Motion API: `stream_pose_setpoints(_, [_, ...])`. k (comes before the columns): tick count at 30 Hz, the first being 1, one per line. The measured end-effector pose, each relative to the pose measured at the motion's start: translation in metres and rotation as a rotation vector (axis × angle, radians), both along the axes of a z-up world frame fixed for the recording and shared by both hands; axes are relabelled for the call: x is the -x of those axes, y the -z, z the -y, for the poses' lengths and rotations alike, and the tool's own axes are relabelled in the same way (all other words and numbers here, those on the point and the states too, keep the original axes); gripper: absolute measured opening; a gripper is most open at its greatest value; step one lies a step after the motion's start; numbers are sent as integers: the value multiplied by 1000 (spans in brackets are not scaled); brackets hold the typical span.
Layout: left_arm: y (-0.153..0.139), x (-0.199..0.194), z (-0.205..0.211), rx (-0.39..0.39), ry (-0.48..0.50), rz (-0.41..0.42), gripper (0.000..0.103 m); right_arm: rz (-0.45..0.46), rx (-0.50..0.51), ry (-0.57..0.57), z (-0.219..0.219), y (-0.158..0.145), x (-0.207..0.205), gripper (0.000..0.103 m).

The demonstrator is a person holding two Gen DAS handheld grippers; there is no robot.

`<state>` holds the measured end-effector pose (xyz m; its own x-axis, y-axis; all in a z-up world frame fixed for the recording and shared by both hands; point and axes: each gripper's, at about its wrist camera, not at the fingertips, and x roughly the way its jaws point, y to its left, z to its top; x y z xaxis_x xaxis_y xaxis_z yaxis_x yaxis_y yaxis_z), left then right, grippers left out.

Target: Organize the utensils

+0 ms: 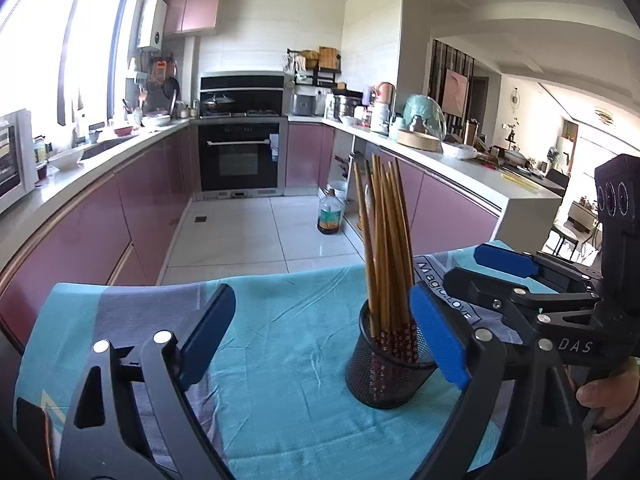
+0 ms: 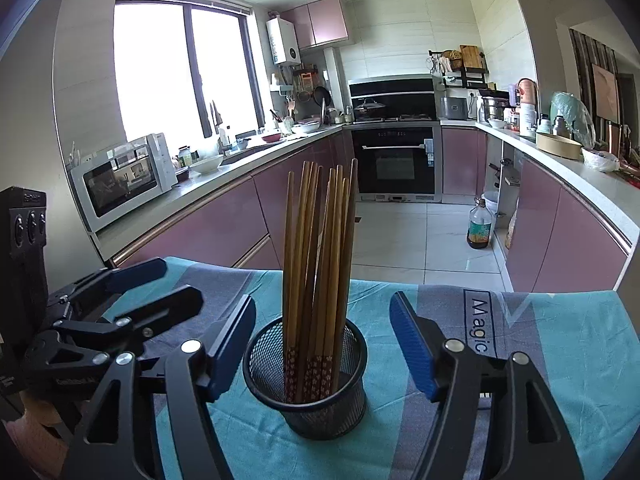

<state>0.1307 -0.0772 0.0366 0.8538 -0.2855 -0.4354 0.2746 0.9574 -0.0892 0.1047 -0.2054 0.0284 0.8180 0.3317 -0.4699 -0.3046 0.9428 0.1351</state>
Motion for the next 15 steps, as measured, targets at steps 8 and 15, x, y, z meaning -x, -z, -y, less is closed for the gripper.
stream_pose_setpoints(8, [17, 44, -33, -6, -85, 53, 98, 80, 64, 57, -11, 17, 38, 96])
stream_pose_setpoints(15, [25, 79, -49, -13, -138, 111, 98, 150, 61, 79, -21, 21, 68, 96])
